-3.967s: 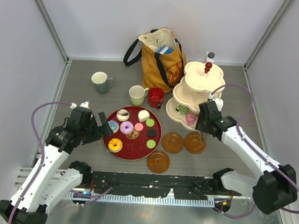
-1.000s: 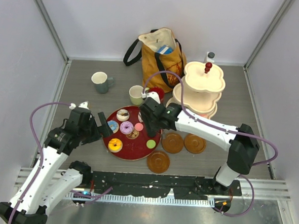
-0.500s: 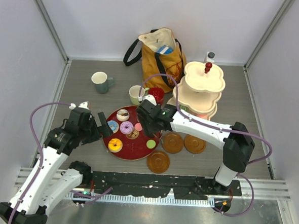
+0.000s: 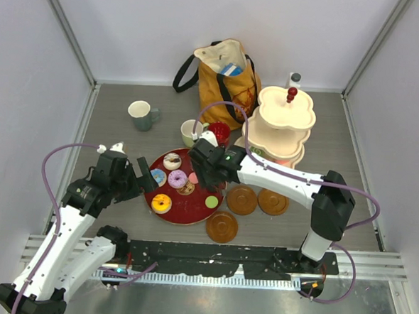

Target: Serve the afternoon tea

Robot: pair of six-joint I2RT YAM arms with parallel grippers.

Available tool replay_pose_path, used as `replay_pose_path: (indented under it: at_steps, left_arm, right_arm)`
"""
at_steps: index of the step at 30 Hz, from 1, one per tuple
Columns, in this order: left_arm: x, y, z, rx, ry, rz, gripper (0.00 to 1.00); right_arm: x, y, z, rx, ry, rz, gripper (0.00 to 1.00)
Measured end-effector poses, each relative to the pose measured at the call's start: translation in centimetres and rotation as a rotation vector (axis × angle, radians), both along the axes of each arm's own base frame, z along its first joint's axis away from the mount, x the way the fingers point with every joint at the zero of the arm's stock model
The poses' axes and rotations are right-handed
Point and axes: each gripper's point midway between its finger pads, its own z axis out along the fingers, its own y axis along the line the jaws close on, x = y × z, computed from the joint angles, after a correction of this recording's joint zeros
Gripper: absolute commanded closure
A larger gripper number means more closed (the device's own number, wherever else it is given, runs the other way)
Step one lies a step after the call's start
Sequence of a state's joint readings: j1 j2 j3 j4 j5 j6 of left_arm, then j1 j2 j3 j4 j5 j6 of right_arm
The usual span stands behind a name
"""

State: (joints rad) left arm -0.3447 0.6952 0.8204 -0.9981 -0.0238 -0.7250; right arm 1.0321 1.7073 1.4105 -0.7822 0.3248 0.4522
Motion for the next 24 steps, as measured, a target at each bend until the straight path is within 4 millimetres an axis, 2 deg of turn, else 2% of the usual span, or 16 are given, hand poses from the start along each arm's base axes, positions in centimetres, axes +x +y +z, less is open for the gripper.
replay_pose_path:
  at_steps: [9,15,17,21,24]
  left_arm:
    - [0.0,0.0,0.0,-0.002,0.001,-0.002,0.0]
    - [0.0,-0.1,0.0,-0.002,0.0,-0.002,0.0]
    - [0.0,-0.1,0.0,-0.002,0.0,-0.002,0.0]
    - [0.0,-0.1,0.0,-0.002,0.001,-0.002,0.0]
    - [0.0,-0.1,0.0,-0.002,0.001,-0.002,0.0]
  right_arm:
    - [1.1,0.4,-0.6,-0.029,-0.021,-0.037,0.39]
    - [1.1,0.4,-0.9,-0.034,-0.018,-0.041,0.53]
    - [1.1,0.4,-0.9,-0.035,-0.017,-0.04,0.54]
    - [1.0,0.3,-0.3,-0.017,-0.026,-0.043,0.55]
    - [0.4,-0.5,1.3,0.027,-0.045,-0.041,0.55]
